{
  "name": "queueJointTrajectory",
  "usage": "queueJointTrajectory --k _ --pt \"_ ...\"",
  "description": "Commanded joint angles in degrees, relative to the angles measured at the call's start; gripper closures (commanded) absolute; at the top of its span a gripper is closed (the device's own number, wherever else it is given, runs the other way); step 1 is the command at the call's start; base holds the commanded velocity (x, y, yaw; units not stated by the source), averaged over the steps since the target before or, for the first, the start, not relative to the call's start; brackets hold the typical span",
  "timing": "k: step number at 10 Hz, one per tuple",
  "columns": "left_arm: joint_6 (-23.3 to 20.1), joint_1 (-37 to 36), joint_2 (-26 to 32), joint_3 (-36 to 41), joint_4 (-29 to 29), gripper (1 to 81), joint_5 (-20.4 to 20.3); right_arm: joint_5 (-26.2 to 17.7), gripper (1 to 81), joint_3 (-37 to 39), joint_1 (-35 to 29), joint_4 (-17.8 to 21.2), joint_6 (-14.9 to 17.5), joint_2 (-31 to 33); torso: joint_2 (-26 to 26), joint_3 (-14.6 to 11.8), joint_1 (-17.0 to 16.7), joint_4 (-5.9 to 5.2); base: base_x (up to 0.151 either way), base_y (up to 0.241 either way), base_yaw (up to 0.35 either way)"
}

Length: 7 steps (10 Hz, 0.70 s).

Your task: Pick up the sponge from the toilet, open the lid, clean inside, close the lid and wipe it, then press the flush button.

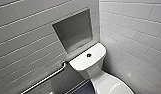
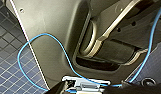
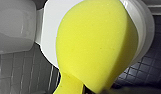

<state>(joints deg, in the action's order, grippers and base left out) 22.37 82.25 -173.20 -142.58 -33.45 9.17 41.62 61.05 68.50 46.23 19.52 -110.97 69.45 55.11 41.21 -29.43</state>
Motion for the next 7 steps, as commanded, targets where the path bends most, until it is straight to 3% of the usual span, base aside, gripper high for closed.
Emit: queueJointTrajectory --k 1,3,7 --pt "-0.22 0.5 0.93 -0.07 -0.21 1.0 4.28 -20.15 81.1 6.41 -23.83 26.85 21.32 3.02 0.0 0.0 0.0 0.0 0.0 0.0 0.0" --pt "-0.22 0.5 0.93 -0.07 -0.12 1.0 4.28 -22.72 81.1 13.5 -30.36 34.24 28.87 -2.22 0.0 0.0 0.0 0.0 0.0 0.0 0.0" --pt "-0.13 0.5 0.93 -0.07 -0.04 1.0 4.37 -22.46 81.1 26.65 -38.38 36.92 30.23 -15.27 0.0 0.02 0.0 0.02 0.0 0.0 0.0"
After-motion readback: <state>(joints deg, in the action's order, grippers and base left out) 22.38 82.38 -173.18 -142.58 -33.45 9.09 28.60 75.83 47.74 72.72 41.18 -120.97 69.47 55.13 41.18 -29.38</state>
